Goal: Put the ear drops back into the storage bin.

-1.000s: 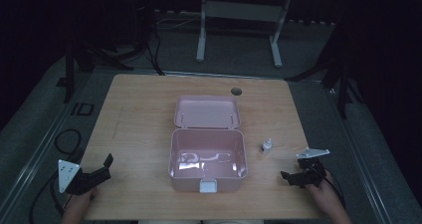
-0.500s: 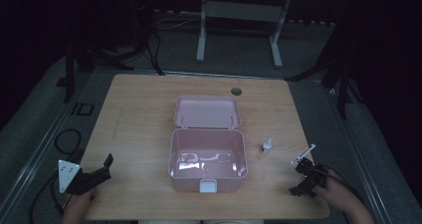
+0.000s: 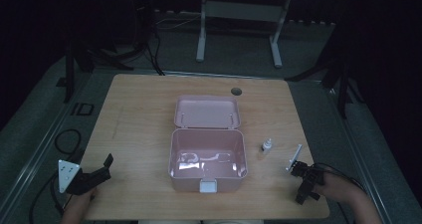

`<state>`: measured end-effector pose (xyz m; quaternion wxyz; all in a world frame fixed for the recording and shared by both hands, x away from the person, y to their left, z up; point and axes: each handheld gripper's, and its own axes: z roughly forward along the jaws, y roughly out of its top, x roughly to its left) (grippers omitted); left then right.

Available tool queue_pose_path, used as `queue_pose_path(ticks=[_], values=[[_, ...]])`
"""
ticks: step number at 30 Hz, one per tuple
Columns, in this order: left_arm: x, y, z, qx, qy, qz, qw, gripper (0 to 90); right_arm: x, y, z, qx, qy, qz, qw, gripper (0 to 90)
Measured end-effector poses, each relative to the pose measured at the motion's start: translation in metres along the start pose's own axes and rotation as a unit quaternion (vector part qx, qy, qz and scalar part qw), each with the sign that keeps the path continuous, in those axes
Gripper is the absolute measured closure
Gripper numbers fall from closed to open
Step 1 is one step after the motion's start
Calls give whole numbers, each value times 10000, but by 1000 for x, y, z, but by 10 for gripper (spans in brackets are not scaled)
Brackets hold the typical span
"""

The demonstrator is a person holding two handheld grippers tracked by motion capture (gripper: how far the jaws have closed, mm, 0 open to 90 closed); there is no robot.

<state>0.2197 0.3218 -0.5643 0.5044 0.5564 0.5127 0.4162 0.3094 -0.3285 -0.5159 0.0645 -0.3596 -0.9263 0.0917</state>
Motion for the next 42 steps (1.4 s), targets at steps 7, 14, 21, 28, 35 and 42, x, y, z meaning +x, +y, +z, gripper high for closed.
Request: queue_pose_path(ticks=[7, 14, 21, 28, 35, 42], values=[[0, 0, 0, 0, -2, -1, 10000, 4, -2, 6, -10, -158, 7, -115, 9998, 112], [0, 0, 0, -1, -4, -3, 10000, 4, -4, 20, -17, -206, -142, -250, 9994, 113], [0, 0, 0, -2, -12, -4, 10000, 4, -15, 38, -30, -531, -299, -127, 9981, 131], [0, 0, 0, -1, -19, -4, 10000, 4, -24, 59, -45, -730, -275, -48, 9969, 139], [0, 0, 0, -8, -33, -1, 10000, 4, -29, 80, -56, -885, -197, 23, 9959, 139], [0, 0, 0, -5, -33, -8, 10000, 4, -31, 98, -57, -956, -112, 41, 9953, 139]])
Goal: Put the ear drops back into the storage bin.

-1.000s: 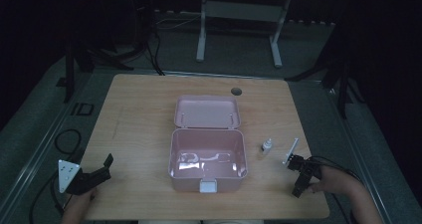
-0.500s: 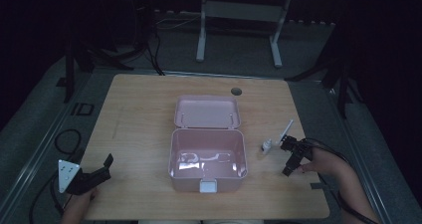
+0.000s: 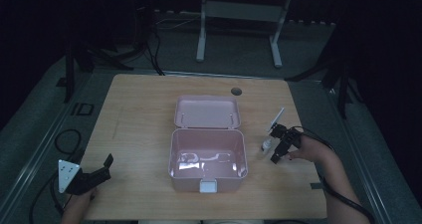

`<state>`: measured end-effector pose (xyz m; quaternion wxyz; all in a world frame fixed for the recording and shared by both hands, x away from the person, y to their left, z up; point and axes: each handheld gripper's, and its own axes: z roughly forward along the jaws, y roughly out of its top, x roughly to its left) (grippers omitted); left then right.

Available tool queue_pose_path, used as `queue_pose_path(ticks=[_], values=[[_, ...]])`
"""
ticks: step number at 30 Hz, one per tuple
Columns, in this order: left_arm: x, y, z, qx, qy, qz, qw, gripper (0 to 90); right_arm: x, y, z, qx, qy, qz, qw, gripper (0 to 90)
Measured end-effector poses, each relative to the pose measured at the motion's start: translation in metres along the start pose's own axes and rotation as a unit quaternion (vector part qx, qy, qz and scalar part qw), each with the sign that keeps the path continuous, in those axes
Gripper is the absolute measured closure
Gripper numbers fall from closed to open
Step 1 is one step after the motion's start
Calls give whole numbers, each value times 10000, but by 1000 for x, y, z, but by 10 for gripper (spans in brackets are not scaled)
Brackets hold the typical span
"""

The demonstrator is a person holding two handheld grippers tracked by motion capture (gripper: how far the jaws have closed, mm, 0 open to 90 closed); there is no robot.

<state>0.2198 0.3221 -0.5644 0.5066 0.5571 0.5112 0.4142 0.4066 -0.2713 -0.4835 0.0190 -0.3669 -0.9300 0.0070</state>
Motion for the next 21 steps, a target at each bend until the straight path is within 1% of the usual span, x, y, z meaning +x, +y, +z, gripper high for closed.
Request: queue_pose_path(ticks=[1, 5, 8, 9, 12, 13, 16, 17, 18, 19, 20, 21], values=[[0, 0, 0, 0, 0, 0, 10000, 4, 0, 0, 0, 0, 0, 0, 10000, 139], [0, 0, 0, -1, -4, 2, 10000, 4, 1, 12, 3, -34, 76, -11, 10000, 139], [0, 0, 0, -1, -7, 1, 10000, 4, 2, 15, 5, -45, 50, -40, 10000, 148], [0, 0, 0, -2, -8, 5, 10000, 4, 3, 19, 7, -30, 109, -77, 9999, 151], [0, 0, 0, -1, -11, 16, 10000, 4, 5, 27, 10, -9, 85, -129, 9999, 177], [0, 0, 0, -4, -8, 13, 10000, 4, 5, 27, 10, -9, 85, -129, 9999, 177], [0, 0, 0, 0, -12, 20, 10000, 4, 5, 33, 11, -98, 33, -148, 9998, 220], [0, 0, 0, -5, -14, 18, 10000, 4, 5, 34, 12, -112, 13, -172, 9998, 248], [0, 0, 0, -3, -11, 20, 10000, 4, 5, 38, 14, -106, -79, -259, 9996, 317], [0, 0, 0, -4, -11, 19, 10000, 4, 5, 38, 14, -106, -79, -259, 9996, 317], [0, 0, 0, -2, -14, 20, 10000, 4, 6, 39, 16, -112, -128, -331, 9993, 329], [0, 0, 0, -2, -13, 22, 10000, 4, 6, 40, 17, -113, -229, -375, 9990, 361]])
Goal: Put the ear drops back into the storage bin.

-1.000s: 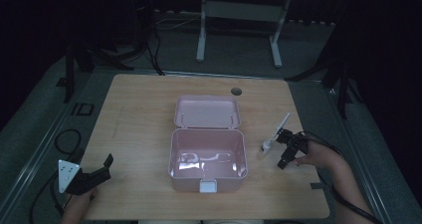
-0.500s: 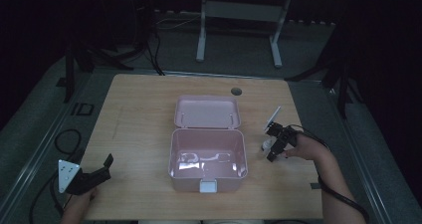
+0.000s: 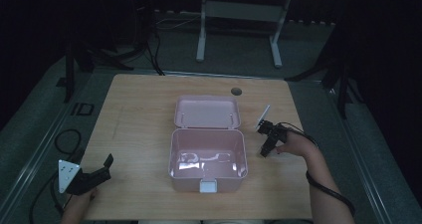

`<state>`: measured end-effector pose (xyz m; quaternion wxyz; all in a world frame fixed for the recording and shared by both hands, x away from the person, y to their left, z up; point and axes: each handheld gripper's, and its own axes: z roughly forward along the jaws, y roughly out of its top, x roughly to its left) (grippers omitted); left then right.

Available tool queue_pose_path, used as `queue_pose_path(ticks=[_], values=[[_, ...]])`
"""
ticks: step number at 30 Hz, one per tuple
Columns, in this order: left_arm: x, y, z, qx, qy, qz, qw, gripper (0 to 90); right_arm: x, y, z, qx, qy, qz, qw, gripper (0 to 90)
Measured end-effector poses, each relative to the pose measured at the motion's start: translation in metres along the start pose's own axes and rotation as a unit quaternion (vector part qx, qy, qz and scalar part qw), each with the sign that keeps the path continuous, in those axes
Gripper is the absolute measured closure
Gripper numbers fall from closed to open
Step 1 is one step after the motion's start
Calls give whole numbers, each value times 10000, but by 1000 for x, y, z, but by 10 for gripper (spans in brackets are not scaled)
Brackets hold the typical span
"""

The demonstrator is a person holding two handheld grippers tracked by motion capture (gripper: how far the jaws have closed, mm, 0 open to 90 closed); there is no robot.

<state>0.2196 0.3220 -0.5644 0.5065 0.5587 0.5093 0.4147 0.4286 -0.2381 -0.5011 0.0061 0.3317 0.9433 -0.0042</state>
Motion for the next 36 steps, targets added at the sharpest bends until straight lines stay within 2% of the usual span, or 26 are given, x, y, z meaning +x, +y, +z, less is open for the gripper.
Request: queue_pose_path(ticks=[4, 6, 7, 8, 9, 10, 14, 17, 18, 21, 22, 23, 24, 27, 28, 29, 30, 34, 35, 36], values=[[0, 0, 0, 1, -1, 1, 10000, 4, -4, 3, 2, -10, 32, 94, 10000, 447], [0, 0, 0, 0, -3, 2, 10000, 4, -5, 5, 2, 30, 94, 61, 9999, 502], [0, 0, 0, 0, -4, 1, 10000, 4, -5, 5, 2, 30, 94, 61, 9999, 502], [0, 0, 0, -2, -3, -2, 10000, 4, -5, 7, 3, 73, 89, 29, 9999, 545], [0, 0, 0, -1, -4, 0, 10000, 4, -5, 7, 3, 73, 89, 29, 9999, 545], [0, 0, 0, 1, -2, -2, 10000, 4, -3, 8, 4, 120, 81, -23, 9999, 591], [0, 0, 0, -1, 0, -3, 10000, 4, -1, 10, 4, 165, 63, -142, 9997, 594], [0, 0, 0, 3, -5, 1, 10000, 4, 3, 10, 3, 242, -52, -401, 9989, 596], [0, 0, 0, -1, -6, -4, 10000, 4, 3, 10, 3, 242, -52, -401, 9989, 596], [0, 0, 0, 2, -4, -4, 10000, 4, 8, 7, 0, 220, -36, -685, 9974, 596], [0, 0, 0, 2, -4, -4, 10000, 4, 8, 7, 0, 220, -36, -685, 9974, 596], [0, 0, 0, 3, -3, 0, 10000, 4, 13, 3, -5, 171, -22, -984, 9950, 596], [0, 0, 0, -1, -3, -2, 10000, 4, 13, 3, -5, 171, -22, -984, 9950, 596], [0, 0, 0, 1, 1, -1, 10000, 4, 20, -2, -9, 117, 66, -1384, 9903, 596], [0, 0, 0, 1, 1, -1, 10000, 4, 20, -2, -9, 117, 66, -1384, 9903, 596], [0, 0, 0, 4, 2, 0, 10000, 4, 22, -4, -10, 109, 118, -1506, 9885, 596], [0, 0, 0, 4, 3, -1, 10000, 4, 29, -8, -11, 94, 67, -1835, 9830, 596], [0, 0, 0, 3, 5, -3, 10000, 4, 41, -14, -12, 158, 89, -2286, 9734, 596], [0, 0, 0, 5, 5, -1, 10000, 4, 44, -16, -12, 170, 96, -2409, 9703, 596], [0, 0, 0, 3, 6, -3, 10000, 4, 51, -18, -13, 181, 71, -2612, 9651, 596]])
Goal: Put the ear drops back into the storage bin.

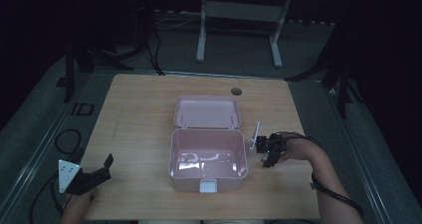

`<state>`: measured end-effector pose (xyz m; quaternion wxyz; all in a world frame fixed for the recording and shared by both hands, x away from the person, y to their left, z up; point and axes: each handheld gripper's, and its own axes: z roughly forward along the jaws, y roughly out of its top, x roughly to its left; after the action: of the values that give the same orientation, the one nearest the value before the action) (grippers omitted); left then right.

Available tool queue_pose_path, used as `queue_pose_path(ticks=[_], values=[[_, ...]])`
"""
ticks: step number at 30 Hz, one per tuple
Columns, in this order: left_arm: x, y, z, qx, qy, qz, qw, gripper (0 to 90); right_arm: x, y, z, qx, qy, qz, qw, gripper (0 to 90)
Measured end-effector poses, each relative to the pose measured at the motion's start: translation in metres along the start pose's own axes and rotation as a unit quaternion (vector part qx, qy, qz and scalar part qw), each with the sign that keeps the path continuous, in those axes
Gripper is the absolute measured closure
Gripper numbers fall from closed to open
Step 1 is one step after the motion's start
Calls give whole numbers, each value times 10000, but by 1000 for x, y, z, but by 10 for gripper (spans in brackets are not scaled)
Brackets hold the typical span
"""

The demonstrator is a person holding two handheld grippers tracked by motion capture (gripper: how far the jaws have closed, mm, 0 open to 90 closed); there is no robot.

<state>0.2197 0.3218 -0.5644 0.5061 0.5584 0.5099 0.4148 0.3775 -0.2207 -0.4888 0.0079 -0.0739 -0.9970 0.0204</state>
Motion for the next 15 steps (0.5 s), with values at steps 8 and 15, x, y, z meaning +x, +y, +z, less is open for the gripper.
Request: queue_pose_path(ticks=[8, 15], values=[[0, 0, 0, 0, 5, -1, 10000, 4, 18, 2, 0, 101, -23, -588, 9982, 596], [0, 0, 0, 2, 7, -7, 10000, 4, 27, 1, 0, 391, -63, -856, 9955, 597]])
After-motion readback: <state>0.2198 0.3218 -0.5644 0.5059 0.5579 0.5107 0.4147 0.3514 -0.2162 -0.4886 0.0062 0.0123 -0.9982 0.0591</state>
